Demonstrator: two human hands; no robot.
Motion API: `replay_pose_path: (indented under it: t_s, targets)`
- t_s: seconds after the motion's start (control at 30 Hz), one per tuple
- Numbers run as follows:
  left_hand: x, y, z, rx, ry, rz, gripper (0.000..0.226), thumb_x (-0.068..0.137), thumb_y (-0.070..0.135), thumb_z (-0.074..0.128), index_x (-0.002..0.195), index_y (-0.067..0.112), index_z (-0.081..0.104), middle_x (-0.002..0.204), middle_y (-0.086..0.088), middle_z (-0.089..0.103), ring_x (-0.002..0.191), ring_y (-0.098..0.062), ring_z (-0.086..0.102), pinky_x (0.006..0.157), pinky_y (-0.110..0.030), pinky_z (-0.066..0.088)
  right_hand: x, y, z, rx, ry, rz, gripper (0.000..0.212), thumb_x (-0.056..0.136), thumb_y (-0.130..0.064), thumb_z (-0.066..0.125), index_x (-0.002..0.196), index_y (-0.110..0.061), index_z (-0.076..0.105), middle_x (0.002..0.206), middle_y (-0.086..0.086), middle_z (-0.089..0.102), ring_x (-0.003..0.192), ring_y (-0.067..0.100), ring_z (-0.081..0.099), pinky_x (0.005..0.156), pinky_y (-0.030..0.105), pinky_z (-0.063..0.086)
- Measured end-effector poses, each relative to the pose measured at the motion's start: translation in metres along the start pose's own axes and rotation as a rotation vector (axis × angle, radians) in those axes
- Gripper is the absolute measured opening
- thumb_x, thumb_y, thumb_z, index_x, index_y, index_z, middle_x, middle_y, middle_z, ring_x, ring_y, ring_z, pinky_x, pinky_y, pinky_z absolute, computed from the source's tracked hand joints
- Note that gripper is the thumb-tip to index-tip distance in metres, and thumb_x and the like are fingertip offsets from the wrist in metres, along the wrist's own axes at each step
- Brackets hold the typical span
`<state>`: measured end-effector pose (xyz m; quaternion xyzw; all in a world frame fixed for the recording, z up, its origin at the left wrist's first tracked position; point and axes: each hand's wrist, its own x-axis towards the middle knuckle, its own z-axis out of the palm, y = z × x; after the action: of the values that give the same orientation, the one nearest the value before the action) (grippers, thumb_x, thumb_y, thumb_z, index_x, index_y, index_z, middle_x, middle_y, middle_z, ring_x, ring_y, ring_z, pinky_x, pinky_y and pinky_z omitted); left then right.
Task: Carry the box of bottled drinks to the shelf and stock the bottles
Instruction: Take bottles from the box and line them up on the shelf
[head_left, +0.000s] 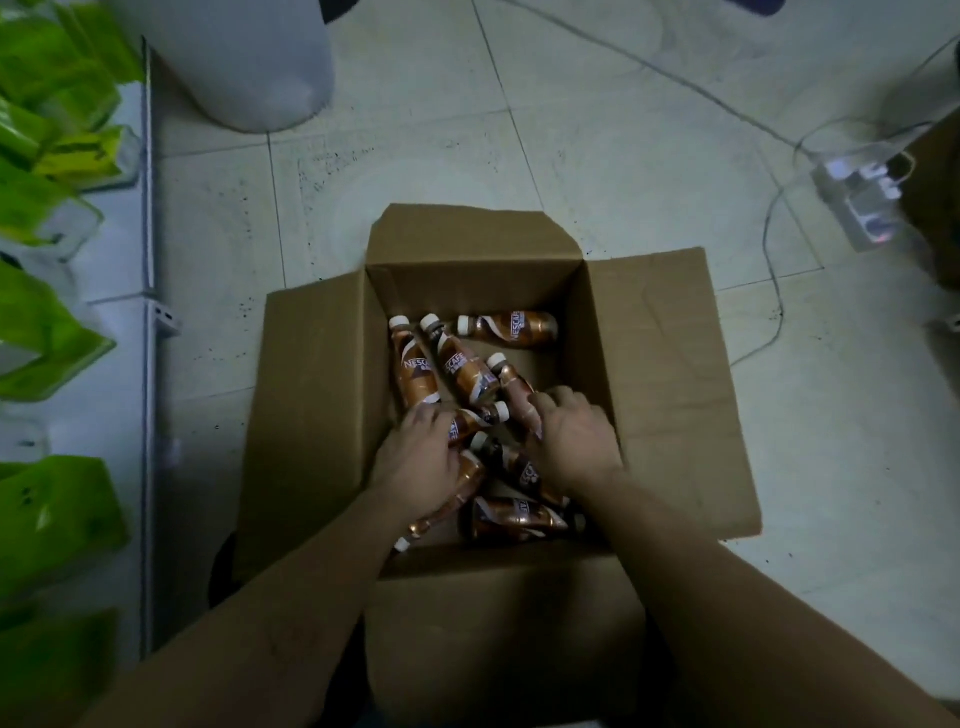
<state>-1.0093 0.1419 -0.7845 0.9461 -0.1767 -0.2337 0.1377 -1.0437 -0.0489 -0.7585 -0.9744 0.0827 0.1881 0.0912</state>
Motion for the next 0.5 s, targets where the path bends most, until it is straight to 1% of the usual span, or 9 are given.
replay_pose_path:
  t_s: [0.07,0.13,0.2,0.23,0.3,0.37,0.43,0.5]
  targets:
    - [0.0,0.006,0.017,-0.241,-0.192,-0.222,0.069,0.085,0.032,0.063,0.145,0.02,0.031,0.15,-0.006,0.031,0.138,-0.025,0.029,0.111,-0.042,0.031,0.008,-0.003,0.014,0.129,-0.089,0.053,0.065,0.089,-0.044,0.054,0.146,-0.027,0.027,0.131,0.009,0.05,0.115,0.026,0.05,0.095,0.04,0.045]
    - [-0.001,0.007,0.034,-0.421,-0.235,-0.396,0.074,0.081,0.033,0.07,0.145,0.023,0.033,0.148,-0.008,0.032,0.136,-0.029,0.031,0.111,-0.046,0.031,0.01,0.0,0.03,0.202,-0.203,0.11,0.066,0.09,-0.044,0.054,0.147,-0.029,0.023,0.131,0.009,0.049,0.112,0.026,0.052,0.094,0.042,0.047]
    - [-0.001,0.006,0.049,-0.519,-0.25,-0.491,0.078,0.079,0.038,0.072,0.145,0.028,0.032,0.146,-0.01,0.032,0.135,-0.031,0.03,0.111,-0.048,0.029,0.009,0.006,0.044,0.226,-0.325,0.15,0.06,0.091,-0.043,0.054,0.143,-0.025,0.03,0.131,0.01,0.05,0.111,0.026,0.053,0.094,0.042,0.048]
    - [-0.001,0.005,0.056,-0.53,-0.271,-0.533,0.081,0.078,0.04,0.073,0.146,0.03,0.03,0.147,-0.01,0.03,0.136,-0.032,0.029,0.111,-0.049,0.028,0.009,0.008,0.049,0.221,-0.364,0.159,0.057,0.091,-0.042,0.055,0.141,-0.023,0.035,0.129,0.011,0.051,0.11,0.027,0.054,0.093,0.042,0.048]
    - [0.0,0.003,0.067,-0.461,-0.328,-0.608,0.088,0.077,0.041,0.073,0.148,0.023,0.023,0.149,-0.012,0.028,0.135,-0.034,0.029,0.11,-0.049,0.029,0.01,0.009,0.058,0.187,-0.394,0.162,0.051,0.09,-0.036,0.056,0.136,-0.021,0.04,0.127,0.011,0.054,0.11,0.026,0.054,0.092,0.041,0.048]
    - [-0.001,-0.004,0.077,-0.325,-0.379,-0.626,0.093,0.079,0.038,0.071,0.149,0.015,0.015,0.149,-0.015,0.028,0.135,-0.035,0.03,0.109,-0.048,0.03,0.012,0.009,0.068,0.145,-0.404,0.171,0.05,0.09,-0.033,0.057,0.135,-0.021,0.04,0.128,0.01,0.054,0.112,0.026,0.052,0.094,0.042,0.046]
    - [-0.003,-0.013,0.086,-0.234,-0.41,-0.617,0.093,0.081,0.042,0.068,0.149,0.013,0.011,0.149,-0.017,0.026,0.134,-0.035,0.031,0.107,-0.045,0.032,0.015,0.009,0.077,0.115,-0.434,0.194,0.057,0.089,-0.032,0.059,0.14,-0.02,0.036,0.133,0.01,0.05,0.117,0.027,0.049,0.096,0.043,0.045]
    - [-0.004,-0.02,0.091,-0.167,-0.44,-0.591,0.09,0.082,0.046,0.065,0.147,0.01,0.014,0.146,-0.018,0.031,0.13,-0.034,0.037,0.103,-0.043,0.035,0.017,0.01,0.085,0.084,-0.487,0.218,0.071,0.086,-0.032,0.064,0.146,-0.019,0.028,0.138,0.011,0.045,0.123,0.028,0.045,0.099,0.043,0.043]
